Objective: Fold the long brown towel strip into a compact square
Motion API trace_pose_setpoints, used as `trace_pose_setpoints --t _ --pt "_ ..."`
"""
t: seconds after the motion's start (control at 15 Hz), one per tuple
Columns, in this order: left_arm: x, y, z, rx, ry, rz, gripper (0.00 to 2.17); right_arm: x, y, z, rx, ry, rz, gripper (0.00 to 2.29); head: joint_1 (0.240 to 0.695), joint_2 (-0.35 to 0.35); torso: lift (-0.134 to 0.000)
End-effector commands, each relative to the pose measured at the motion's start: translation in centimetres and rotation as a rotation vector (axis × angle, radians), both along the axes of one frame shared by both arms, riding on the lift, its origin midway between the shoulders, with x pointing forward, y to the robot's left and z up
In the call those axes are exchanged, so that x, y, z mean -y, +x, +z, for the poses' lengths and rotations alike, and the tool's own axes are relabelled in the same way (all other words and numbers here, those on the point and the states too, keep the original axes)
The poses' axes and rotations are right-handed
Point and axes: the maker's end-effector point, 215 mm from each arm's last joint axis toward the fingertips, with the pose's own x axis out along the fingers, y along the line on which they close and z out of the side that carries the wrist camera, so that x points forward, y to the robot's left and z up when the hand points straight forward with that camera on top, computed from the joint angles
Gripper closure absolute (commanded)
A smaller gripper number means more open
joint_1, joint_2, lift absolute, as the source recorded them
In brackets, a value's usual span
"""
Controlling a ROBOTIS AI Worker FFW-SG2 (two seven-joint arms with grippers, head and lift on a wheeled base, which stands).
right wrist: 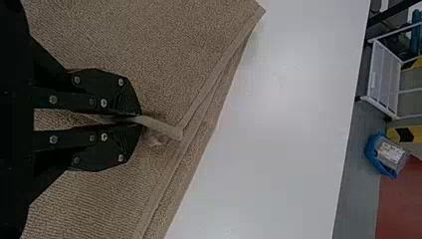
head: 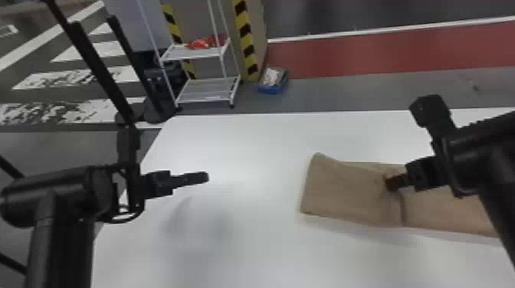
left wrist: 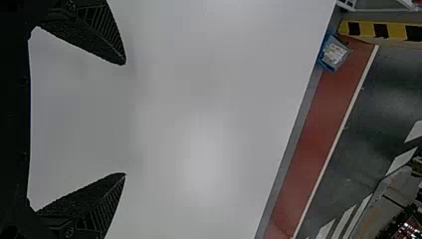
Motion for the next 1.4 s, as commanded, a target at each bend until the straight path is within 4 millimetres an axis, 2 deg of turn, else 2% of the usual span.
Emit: trace_pose_setpoints --t 0.0,0.13,0.2,0.27,0.33,0.53,0.6,0.67,0.8,0.87,1.07,1.2,1.27,1.33 --pt "-0.4 0.0 0.3 0.006 0.001 0.006 0.08 -1.2 0.1 0.9 0.015 0.033 0.014 1.03 0.695 0.266 -0.125" --pt "-0.6 0.1 0.5 0.01 0.001 0.008 0.08 -1.7 1.1 3.9 0.07 0.096 0.012 1.03 0.695 0.275 -0.125" --pt "-0.8 0.0 0.6 0.012 -0.001 0.011 0.08 -1.7 1.0 5.8 0.081 0.149 -0.006 1.03 0.695 0.278 -0.125" --pt "-0.7 0.0 0.7 0.014 -0.008 0.008 0.08 -1.1 0.6 6.9 0.08 0.175 -0.038 1.03 0.695 0.28 -0.125" --pt "-0.9 0.0 0.7 0.013 -0.008 0.01 0.08 -0.2 0.2 7.0 0.078 0.185 -0.064 1.03 0.695 0.283 -0.125" --pt "-0.6 -0.1 0.5 0.01 -0.007 0.005 0.08 0.4 -1.5 2.8 0.019 0.164 -0.072 1.03 0.695 0.273 -0.125" --pt "-0.6 -0.3 0.4 0.007 -0.009 0.004 0.08 0.7 -1.3 2.8 0.027 0.168 -0.077 1.03 0.695 0.271 -0.125" --pt "-0.7 -0.4 0.3 0.005 -0.008 0.006 0.08 1.3 -1.0 3.6 0.035 0.188 -0.098 1.03 0.695 0.271 -0.125" --pt "-1.2 -0.6 0.1 0.002 -0.002 0.01 0.08 3.3 -0.3 8.7 0.091 0.277 -0.17 1.03 0.695 0.266 -0.125" --pt "-1.3 -0.6 0.1 -0.001 -0.001 0.01 0.08 3.9 -0.2 9.7 0.114 0.301 -0.183 1.03 0.695 0.26 -0.125" --pt "-1.1 -0.9 -0.2 -0.004 -0.004 0.009 0.08 3.8 -1.9 5.8 0.055 0.279 -0.181 1.03 0.695 0.243 -0.125" --pt "-0.9 -0.9 -0.2 -0.005 -0.005 0.007 0.08 4.2 -2.2 4.9 0.048 0.275 -0.189 1.03 0.695 0.242 -0.125" --pt "-1.0 -0.8 -0.2 -0.003 -0.005 0.008 0.08 4.7 -2.2 5.9 0.055 0.292 -0.208 1.03 0.695 0.242 -0.125" --pt "-1.0 -0.9 -0.3 -0.004 -0.007 0.009 0.08 6.1 -1.3 8.8 0.108 0.327 -0.241 1.03 0.695 0.241 -0.125"
